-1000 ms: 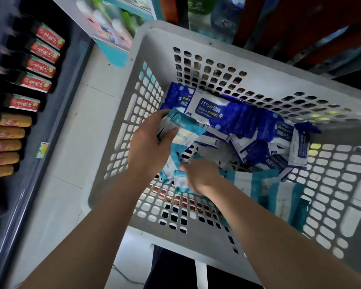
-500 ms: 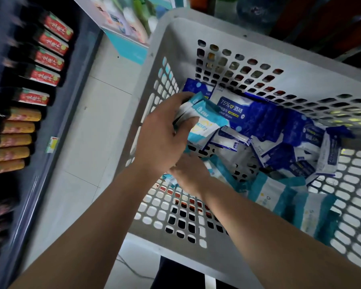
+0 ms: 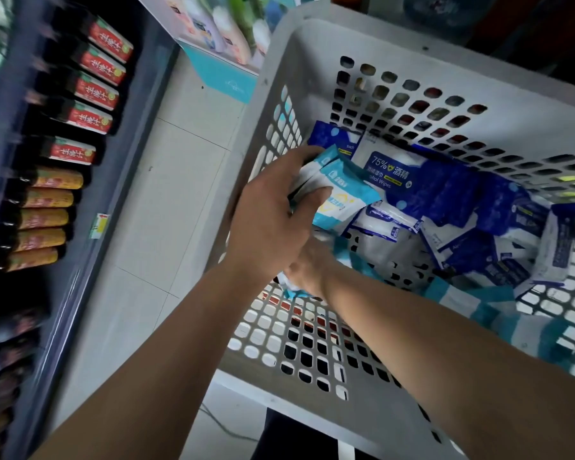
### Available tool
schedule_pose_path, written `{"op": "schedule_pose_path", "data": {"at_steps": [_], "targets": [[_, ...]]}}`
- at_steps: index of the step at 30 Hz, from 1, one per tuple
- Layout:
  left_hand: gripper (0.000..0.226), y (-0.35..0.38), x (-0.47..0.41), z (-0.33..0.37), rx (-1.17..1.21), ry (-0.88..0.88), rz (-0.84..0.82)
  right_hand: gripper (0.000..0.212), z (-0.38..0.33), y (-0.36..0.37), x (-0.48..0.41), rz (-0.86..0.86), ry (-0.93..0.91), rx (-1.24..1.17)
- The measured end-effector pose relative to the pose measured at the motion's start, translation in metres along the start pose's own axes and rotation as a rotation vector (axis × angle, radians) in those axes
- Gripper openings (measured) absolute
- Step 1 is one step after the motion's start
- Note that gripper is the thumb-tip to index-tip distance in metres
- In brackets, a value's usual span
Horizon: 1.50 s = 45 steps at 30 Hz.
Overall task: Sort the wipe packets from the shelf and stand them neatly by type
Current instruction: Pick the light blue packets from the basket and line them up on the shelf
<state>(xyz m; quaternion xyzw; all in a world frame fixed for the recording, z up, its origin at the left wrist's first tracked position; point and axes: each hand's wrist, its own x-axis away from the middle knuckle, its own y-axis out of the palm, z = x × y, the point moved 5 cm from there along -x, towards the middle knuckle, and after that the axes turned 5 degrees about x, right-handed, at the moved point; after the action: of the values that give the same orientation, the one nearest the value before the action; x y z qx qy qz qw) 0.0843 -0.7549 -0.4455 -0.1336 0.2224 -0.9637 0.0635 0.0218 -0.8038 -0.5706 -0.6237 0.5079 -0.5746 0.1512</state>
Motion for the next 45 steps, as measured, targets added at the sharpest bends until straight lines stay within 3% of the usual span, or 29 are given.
{"op": "schedule_pose_path", "data": {"at_steps": [3, 4, 7, 11, 15, 18, 22, 25, 30, 35, 39, 45], "targets": [[0.041, -0.001, 0.001, 0.003, 0.027, -0.037, 0.015, 0.029, 0.019, 0.012, 0.012, -0.037, 0.144, -0.346], [0.041, -0.001, 0.002, 0.004, 0.042, -0.062, 0.027, 0.025, 0.021, 0.009, 0.019, -0.077, 0.155, -0.317], [0.040, -0.002, 0.005, 0.006, 0.065, -0.124, 0.063, 0.039, 0.035, 0.017, 0.042, -0.152, 0.296, -0.466], [0.031, -0.005, 0.009, 0.016, 0.126, -0.175, 0.102, 0.041, 0.051, 0.018, 0.073, 0.005, 0.489, -0.788], [0.028, -0.012, 0.021, 0.036, 0.202, -0.180, 0.211, 0.006, 0.056, 0.005, 0.113, 0.143, 0.582, -1.238], [0.022, -0.020, 0.036, 0.052, 0.377, -0.215, 0.296, 0.025, 0.060, -0.007, 0.142, 0.190, 0.609, -1.440], [0.024, -0.036, 0.062, 0.076, 0.619, -0.207, 0.384, 0.015, 0.061, -0.034, 0.175, 0.357, 0.612, -1.643], [0.033, -0.046, 0.084, 0.089, 0.758, -0.208, 0.416, 0.021, 0.056, -0.065, 0.193, 0.488, 0.530, -1.812], [0.018, -0.079, 0.126, 0.102, 0.758, -0.207, 0.537, 0.027, 0.032, -0.127, 0.216, 0.677, 0.388, -1.756], [0.024, -0.132, 0.157, 0.105, 0.720, -0.224, 0.621, 0.026, -0.009, -0.188, 0.220, 0.788, 0.300, -1.594], [0.026, -0.185, 0.179, 0.099, 0.748, -0.215, 0.738, 0.019, -0.054, -0.237, 0.205, 0.765, 0.203, -1.585], [0.023, -0.289, 0.213, 0.088, 0.752, -0.143, 0.906, 0.030, -0.129, -0.307, 0.151, 0.749, 0.034, -1.535]]}}
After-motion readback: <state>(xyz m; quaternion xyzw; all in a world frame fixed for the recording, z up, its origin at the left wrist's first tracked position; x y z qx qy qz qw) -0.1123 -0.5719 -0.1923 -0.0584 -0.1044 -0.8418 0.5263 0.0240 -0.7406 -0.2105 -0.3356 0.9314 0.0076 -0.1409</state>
